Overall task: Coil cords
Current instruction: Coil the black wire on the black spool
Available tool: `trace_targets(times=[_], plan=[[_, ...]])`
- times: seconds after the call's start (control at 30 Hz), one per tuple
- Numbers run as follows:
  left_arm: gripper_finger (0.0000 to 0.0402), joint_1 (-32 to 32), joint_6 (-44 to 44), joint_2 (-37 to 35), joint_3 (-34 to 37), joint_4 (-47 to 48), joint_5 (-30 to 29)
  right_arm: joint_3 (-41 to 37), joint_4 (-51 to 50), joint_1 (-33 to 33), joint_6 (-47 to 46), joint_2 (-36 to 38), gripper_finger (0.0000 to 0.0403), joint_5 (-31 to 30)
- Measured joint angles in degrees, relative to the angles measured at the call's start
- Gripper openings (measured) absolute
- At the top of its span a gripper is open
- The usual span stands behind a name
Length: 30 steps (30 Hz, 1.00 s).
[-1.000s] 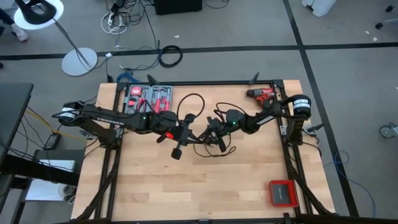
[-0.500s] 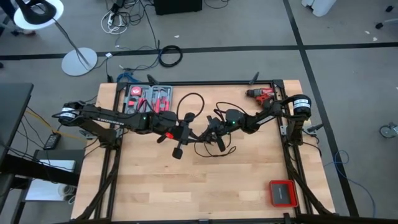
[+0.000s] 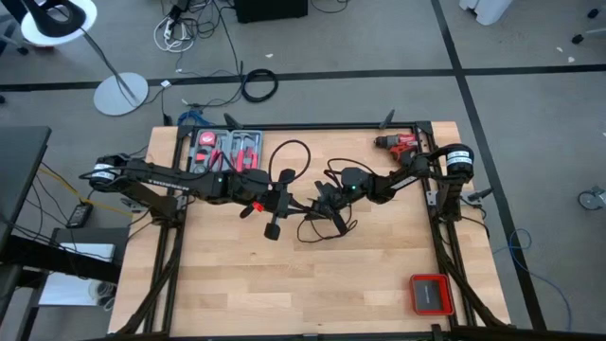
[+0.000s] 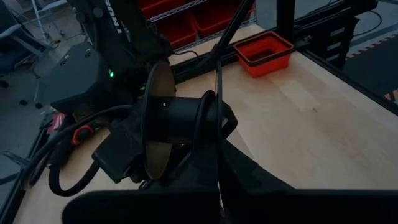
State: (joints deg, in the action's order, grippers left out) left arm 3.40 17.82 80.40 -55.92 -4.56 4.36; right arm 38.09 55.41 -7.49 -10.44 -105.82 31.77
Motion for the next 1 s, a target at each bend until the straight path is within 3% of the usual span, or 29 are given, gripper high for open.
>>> trace_targets(times=[0.5, 1.0], plan=[[0.0, 0.0, -3.6, 0.0, 0.0, 1.2, -2.3, 0.0, -0.9, -0.1, 0.2, 1.5, 0.0, 1.0], [0.0, 0.0, -3.5, -1.8, -0.2, 6.7, -6.2, 0.0, -27.1, -1.6, 9.6, 17.6, 0.0, -2.2]])
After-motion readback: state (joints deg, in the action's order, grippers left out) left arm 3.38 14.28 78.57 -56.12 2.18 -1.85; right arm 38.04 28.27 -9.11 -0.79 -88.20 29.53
